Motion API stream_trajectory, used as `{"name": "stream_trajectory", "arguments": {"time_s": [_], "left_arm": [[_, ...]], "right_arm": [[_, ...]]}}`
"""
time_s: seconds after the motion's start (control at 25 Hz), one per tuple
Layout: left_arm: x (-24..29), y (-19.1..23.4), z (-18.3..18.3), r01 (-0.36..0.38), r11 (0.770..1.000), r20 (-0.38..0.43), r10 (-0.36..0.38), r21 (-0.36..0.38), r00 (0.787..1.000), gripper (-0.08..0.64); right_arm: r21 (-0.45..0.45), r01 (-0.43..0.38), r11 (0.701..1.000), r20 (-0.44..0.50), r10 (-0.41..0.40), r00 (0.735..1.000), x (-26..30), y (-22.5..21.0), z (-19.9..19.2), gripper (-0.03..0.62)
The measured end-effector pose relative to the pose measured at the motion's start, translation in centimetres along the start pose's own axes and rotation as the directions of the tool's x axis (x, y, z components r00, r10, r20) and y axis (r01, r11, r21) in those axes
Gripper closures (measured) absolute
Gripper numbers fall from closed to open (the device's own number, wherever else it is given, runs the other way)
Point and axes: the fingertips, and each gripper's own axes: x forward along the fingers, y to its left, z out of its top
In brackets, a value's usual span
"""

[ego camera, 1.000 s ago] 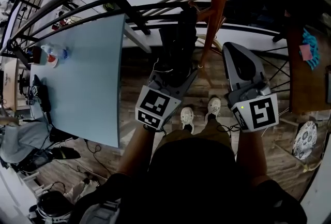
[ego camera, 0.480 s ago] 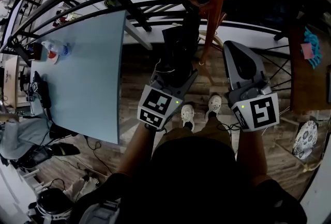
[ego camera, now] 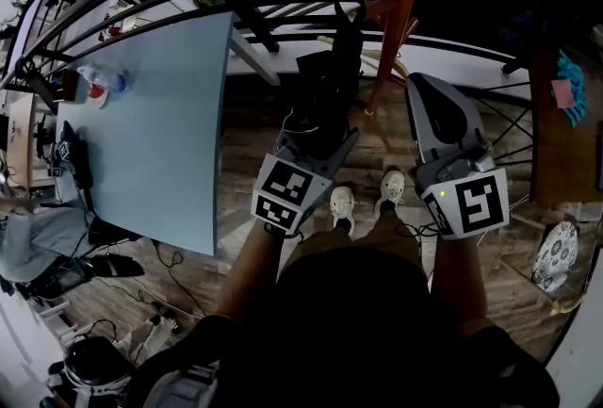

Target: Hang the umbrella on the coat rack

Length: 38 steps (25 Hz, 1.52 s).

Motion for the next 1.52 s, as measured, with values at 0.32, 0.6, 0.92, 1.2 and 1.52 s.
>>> {"name": "stream_trajectory", "arguments": {"time_s": [0.32, 0.6, 0.92, 1.2, 1.52], "left_arm": [[0.4, -0.2, -1.2, 0.014, 1.000, -0.024, -0.014, -0.015, 1.000, 0.350], [0.7, -0.3, -1.7, 0.024, 1.000, -0.034, -0.025, -0.020, 0.999, 0.350], [0.9, -0.5, -2.5, 0.031, 0.999, -0.045, -0.033, -0.028, 0.998, 0.350], [1.2, -0.4, -2.8, 0.034, 0.999, -0.053, -0.036, -0.041, 0.998, 0.350], [1.5, -0.3, -3.0, 0.029, 0.998, -0.055, -0.032, -0.058, 0.998, 0.350]], "right_arm": [[-0.003, -0.009, 1.000, -0.015, 0.009, 1.000, 0.1, 0.0, -0.6, 0.561], [-0.003, 0.000, 1.000, -0.015, 0.000, 1.000, 0.0, 0.0, -0.5, 0.561], [-0.011, -0.001, 1.000, -0.027, 0.001, 1.000, -0.1, 0.1, -0.8, 0.561], [-0.007, -0.004, 1.000, -0.037, 0.004, 0.999, 0.0, -0.1, -1.1, 0.561], [-0.010, -0.012, 1.000, -0.043, 0.012, 0.999, 0.1, -0.2, -1.3, 0.561]]}}
